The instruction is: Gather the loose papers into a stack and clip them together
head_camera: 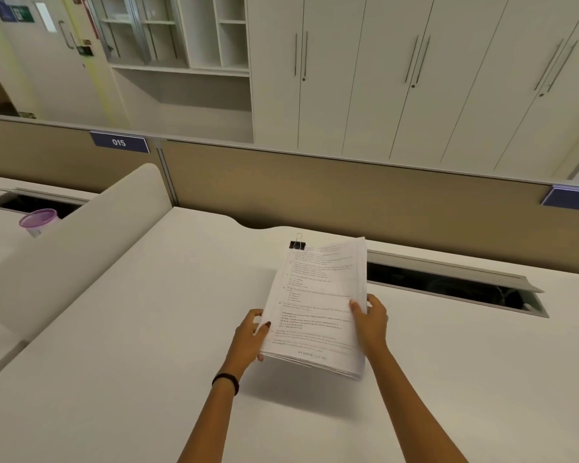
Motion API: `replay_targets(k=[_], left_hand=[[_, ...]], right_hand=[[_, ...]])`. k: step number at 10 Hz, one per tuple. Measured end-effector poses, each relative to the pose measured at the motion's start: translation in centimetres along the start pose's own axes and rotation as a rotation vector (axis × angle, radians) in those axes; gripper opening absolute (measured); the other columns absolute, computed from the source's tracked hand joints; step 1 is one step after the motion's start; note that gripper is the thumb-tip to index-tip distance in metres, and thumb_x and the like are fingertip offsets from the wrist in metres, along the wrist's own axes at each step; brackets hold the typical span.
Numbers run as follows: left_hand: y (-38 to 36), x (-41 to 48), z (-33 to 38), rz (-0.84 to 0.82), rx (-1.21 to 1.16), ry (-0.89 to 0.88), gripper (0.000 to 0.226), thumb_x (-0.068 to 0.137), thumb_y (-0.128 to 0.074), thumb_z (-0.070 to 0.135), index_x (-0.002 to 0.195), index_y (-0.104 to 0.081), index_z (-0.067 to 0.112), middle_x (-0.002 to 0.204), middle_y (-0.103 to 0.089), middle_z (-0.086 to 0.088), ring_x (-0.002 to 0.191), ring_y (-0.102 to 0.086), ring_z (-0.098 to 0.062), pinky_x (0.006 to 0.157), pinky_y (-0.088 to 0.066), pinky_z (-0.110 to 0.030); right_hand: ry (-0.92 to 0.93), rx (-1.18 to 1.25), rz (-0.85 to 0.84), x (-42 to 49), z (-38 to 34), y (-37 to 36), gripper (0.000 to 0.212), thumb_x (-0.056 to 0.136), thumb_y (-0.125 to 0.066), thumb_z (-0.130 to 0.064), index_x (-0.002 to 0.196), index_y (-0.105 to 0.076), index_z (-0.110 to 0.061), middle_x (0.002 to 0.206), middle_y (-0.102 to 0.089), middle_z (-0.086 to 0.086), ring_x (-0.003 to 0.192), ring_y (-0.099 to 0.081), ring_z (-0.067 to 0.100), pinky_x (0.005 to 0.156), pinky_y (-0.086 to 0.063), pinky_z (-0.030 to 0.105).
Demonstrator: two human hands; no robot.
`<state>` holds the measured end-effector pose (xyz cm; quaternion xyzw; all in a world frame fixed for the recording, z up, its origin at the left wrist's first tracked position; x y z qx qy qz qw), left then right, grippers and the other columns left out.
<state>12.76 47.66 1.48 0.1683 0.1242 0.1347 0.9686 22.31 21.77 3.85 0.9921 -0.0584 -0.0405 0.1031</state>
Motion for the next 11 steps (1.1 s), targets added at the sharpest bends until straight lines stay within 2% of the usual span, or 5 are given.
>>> replay_targets(k=[3, 5, 7, 9, 11], left_hand=[[3.4, 7.5, 0.7, 0.265, -0.063, -0.125, 0.027, 0.096, -0.043, 0.012, 0.121, -0.054, 0.011, 0.108, -0.062, 0.002, 0.088, -0.060, -0.010, 0.060, -0.049, -0.005], [3.1, 13.3, 1.9, 0.321, -0.056, -0.160, 0.029, 0.095, -0.044, 0.012, 0.121, -0.054, 0.007, 0.104, -0.060, 0.001, 0.085, -0.059, -0.011, 0.057, -0.044, 0.002], [1.3, 17.6, -0.7, 0.293, 0.050, -0.105, 0.027, 0.096, -0.043, 0.015, 0.118, -0.055, 0.007, 0.109, -0.066, -0.010, 0.087, -0.059, -0.015, 0.059, -0.045, -0.004], [0.7, 17.6, -3.1, 0.298, 0.240, 0.013, 0.024, 0.095, -0.045, 0.020, 0.114, -0.054, 0.009, 0.109, -0.065, -0.010, 0.086, -0.058, -0.020, 0.073, -0.048, -0.030], [1.6, 16.9, -2.3, 0.290, 0.676, 0.128, 0.033, 0.093, -0.047, 0.026, 0.122, -0.050, 0.011, 0.121, -0.049, -0.012, 0.112, -0.047, -0.028, 0.091, -0.038, -0.040]], right_hand=[[-0.200, -0.032, -0.174, 5.8, 2.0, -7.2, 0.043, 0.087, -0.056, -0.005, 0.128, -0.043, -0.005, 0.130, -0.052, 0.016, 0.113, -0.053, 0.033, 0.096, -0.046, 0.046], [-0.215, -0.085, -0.122, 9.8, 2.0, -9.3, 0.040, 0.086, -0.054, 0.002, 0.126, -0.047, -0.003, 0.130, -0.053, 0.016, 0.117, -0.051, 0.033, 0.100, -0.043, 0.046], [-0.247, -0.139, -0.079, 12.4, 4.1, -9.9, 0.039, 0.085, -0.053, 0.005, 0.123, -0.048, 0.001, 0.128, -0.054, 0.019, 0.116, -0.052, 0.034, 0.102, -0.043, 0.045], [-0.258, -0.229, -0.049, 12.5, 4.7, -8.6, 0.034, 0.085, -0.047, 0.009, 0.118, -0.050, 0.006, 0.119, -0.057, 0.022, 0.103, -0.055, 0.033, 0.087, -0.045, 0.034], [-0.200, -0.309, -0.011, 11.9, 2.6, -5.7, 0.038, 0.087, -0.045, 0.007, 0.126, -0.045, 0.005, 0.131, -0.049, 0.024, 0.120, -0.047, 0.036, 0.099, -0.040, 0.037]])
Point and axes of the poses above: each hand's wrist, its own x-axis towards the middle knuckle, its own y-axis out of the back of the hand, z = x × y, the point moved 10 cm from there along x, towards the middle knuckle
